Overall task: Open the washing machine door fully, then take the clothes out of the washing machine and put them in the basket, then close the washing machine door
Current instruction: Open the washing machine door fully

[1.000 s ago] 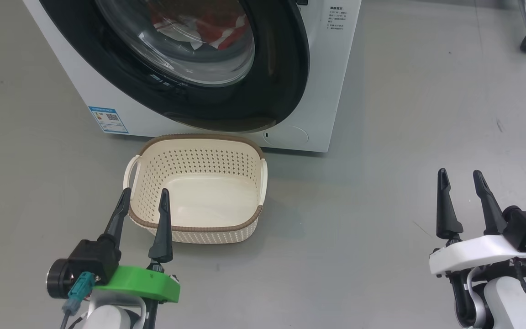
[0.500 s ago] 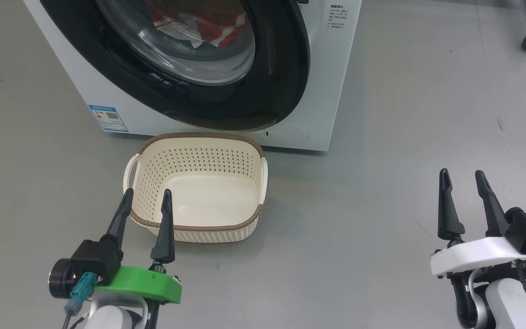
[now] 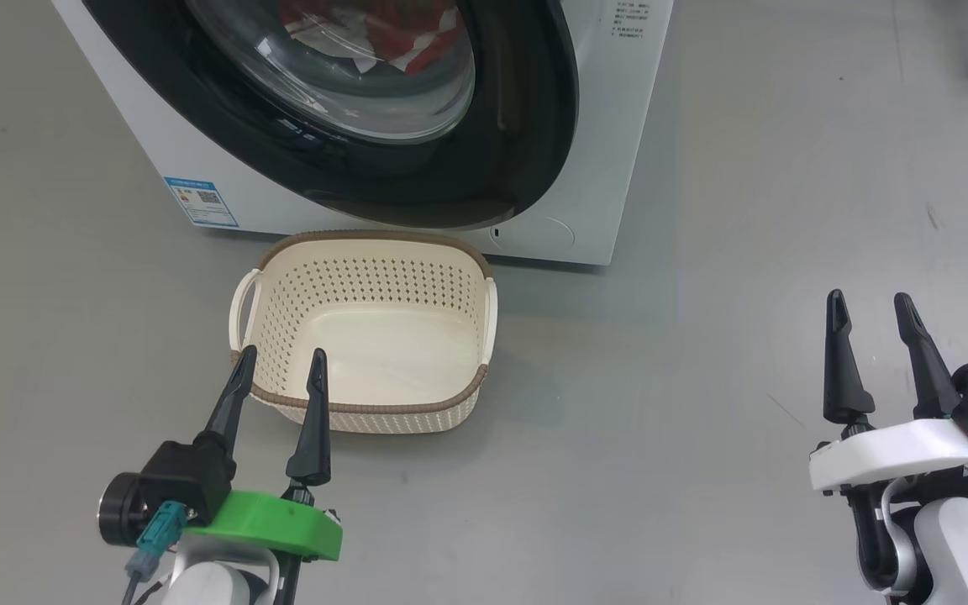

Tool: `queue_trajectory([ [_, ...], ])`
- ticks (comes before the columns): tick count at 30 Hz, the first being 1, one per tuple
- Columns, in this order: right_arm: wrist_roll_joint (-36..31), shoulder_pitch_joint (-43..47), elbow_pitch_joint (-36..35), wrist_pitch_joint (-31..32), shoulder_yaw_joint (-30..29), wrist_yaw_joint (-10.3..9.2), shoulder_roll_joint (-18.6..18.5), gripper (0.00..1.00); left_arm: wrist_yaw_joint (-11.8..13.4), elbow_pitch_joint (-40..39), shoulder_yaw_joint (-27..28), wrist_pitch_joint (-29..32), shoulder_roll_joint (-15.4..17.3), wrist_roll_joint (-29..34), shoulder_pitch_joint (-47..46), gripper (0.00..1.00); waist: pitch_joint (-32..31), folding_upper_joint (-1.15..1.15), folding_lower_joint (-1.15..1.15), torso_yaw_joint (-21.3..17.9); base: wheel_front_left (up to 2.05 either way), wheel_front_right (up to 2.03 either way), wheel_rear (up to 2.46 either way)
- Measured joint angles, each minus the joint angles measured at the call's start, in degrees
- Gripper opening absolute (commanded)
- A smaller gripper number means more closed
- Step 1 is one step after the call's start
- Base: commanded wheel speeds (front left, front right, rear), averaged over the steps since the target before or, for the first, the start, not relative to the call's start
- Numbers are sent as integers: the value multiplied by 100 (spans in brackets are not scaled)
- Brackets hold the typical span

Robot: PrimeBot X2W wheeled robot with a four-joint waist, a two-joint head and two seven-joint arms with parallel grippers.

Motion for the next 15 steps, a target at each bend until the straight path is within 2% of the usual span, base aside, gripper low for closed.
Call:
queue_trajectory([
  [6, 157, -389, -53, 275, -86, 23, -58, 100, -9, -47, -133, 0, 1, 0, -7, 100, 192, 0, 0, 56, 0, 0, 0],
  [15, 380, -1419, -86, 735, -199, 162, -231, 100, -52, -93, -323, 0, 1, -10, -201, 100, 578, 0, 0, 205, 0, 0, 0],
])
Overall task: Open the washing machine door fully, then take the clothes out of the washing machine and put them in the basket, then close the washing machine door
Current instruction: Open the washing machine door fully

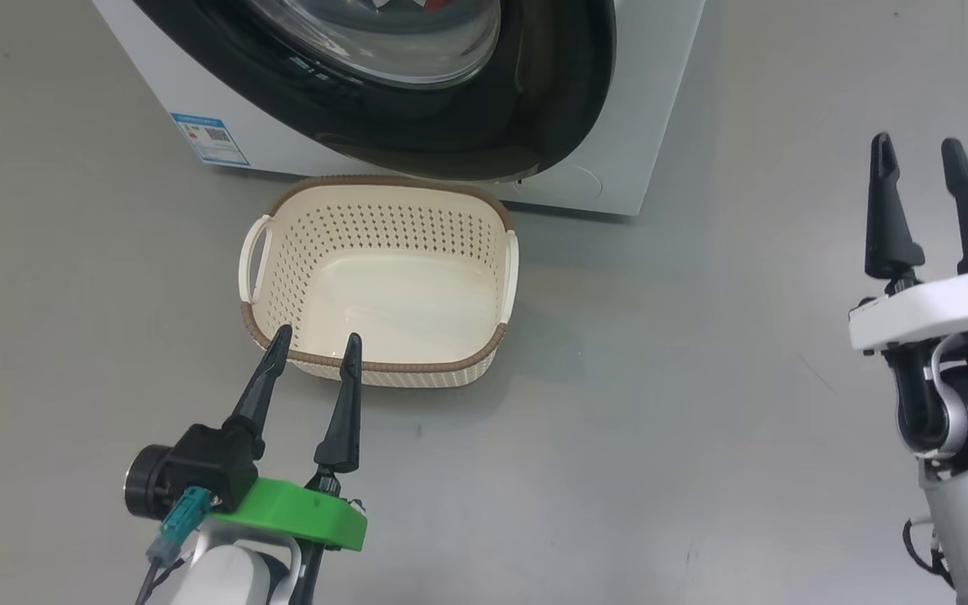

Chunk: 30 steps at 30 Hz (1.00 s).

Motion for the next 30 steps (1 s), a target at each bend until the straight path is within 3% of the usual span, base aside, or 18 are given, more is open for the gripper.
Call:
queue_trajectory([
  [11, 568, -1217, 154, 604, -227, 54, -25, 100, -2, -52, -70, 0, -1, -60, -260, 100, 436, 0, 0, 283, 0, 0, 0],
  [20, 1460, -2125, 689, 1194, -498, -11, 321, 100, -5, -57, -192, 0, -4, -197, -466, 100, 750, 0, 0, 557, 0, 0, 0],
  [21, 1588, -2218, 766, 1256, -568, -27, 374, 90, -5, -58, -207, 0, -4, -203, -488, 100, 778, 0, 0, 585, 0, 0, 0],
  [22, 1723, -2304, 832, 1333, -609, -65, 415, 30, -5, -58, -218, 0, -4, -205, -508, 100, 804, 0, 0, 611, 0, 0, 0],
  [23, 1795, -2386, 901, 1406, -615, -76, 427, 2, -5, -59, -227, 0, -5, -208, -528, 100, 828, 0, 0, 637, 0, 0, 0],
  [30, 2130, -2933, 1329, 1782, -744, -155, 453, 0, -4, -52, -276, 0, -9, -221, -622, 100, 967, 0, 0, 810, 0, 0, 0],
])
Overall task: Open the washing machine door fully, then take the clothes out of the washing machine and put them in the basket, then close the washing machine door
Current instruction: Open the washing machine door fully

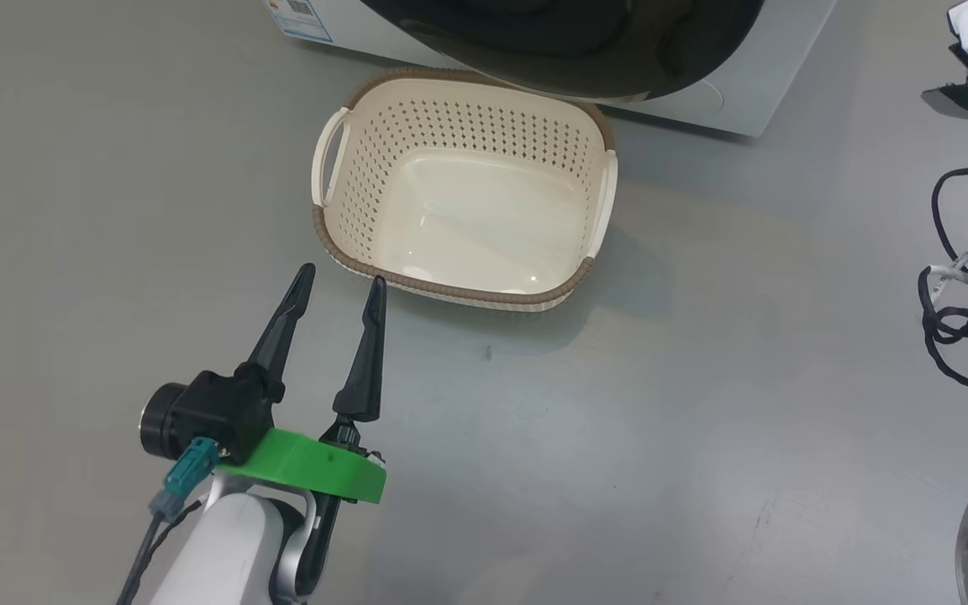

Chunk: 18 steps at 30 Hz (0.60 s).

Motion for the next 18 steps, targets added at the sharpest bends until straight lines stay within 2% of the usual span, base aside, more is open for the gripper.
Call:
queue_trajectory([
  [8, 545, -524, 498, 554, -74, -105, 187, 0, 0, 4, -16, 0, -4, -90, -88, 100, 114, 0, 0, 167, 0, 0, 0],
  [13, 723, -772, 772, 886, -105, -205, 188, 0, 0, 2, -60, 0, -10, -240, -115, 100, 160, 0, 0, 268, 0, 0, 0],
  [18, 836, -1031, 962, 1167, -110, -213, 182, 0, 0, 4, -101, 0, -13, -265, -118, 100, 212, 0, 0, 364, 0, 0, 0],
])
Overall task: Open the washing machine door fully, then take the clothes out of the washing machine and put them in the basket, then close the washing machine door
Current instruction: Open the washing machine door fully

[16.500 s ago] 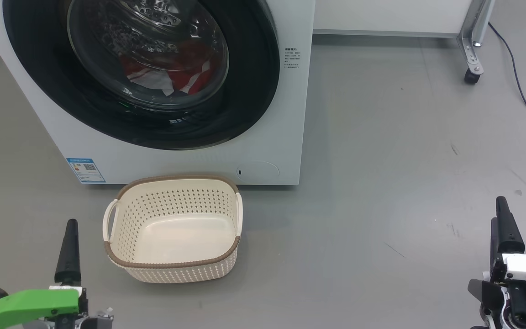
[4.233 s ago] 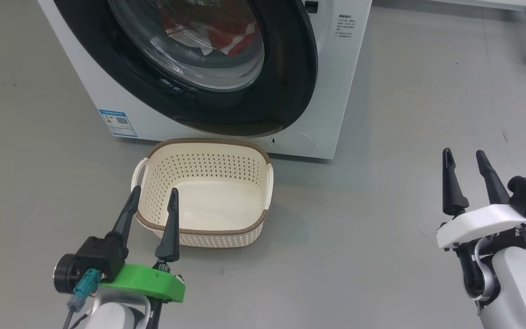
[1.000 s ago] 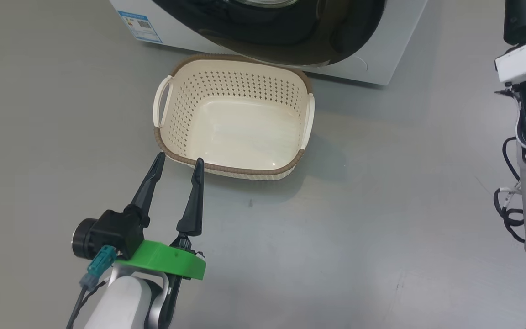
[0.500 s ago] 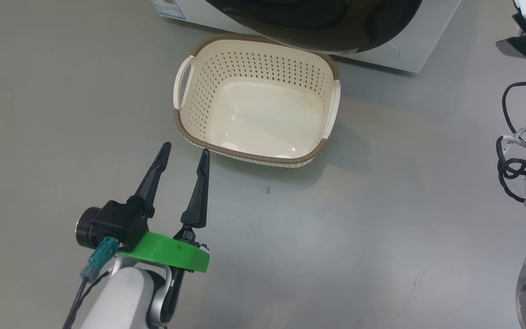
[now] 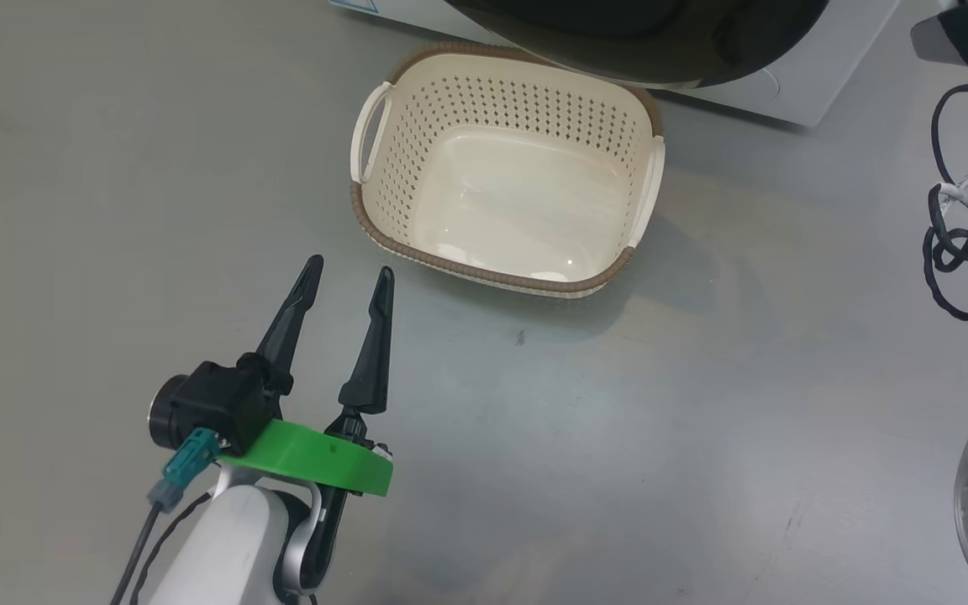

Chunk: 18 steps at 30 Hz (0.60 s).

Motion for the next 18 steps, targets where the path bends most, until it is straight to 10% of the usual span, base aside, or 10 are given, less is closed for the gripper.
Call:
queue_trajectory([
  [18, 588, -281, 679, 811, -9, -94, 77, 0, 15, 20, 16, 0, -2, -62, -80, 100, -29, 0, 0, 97, 0, 0, 0],
])
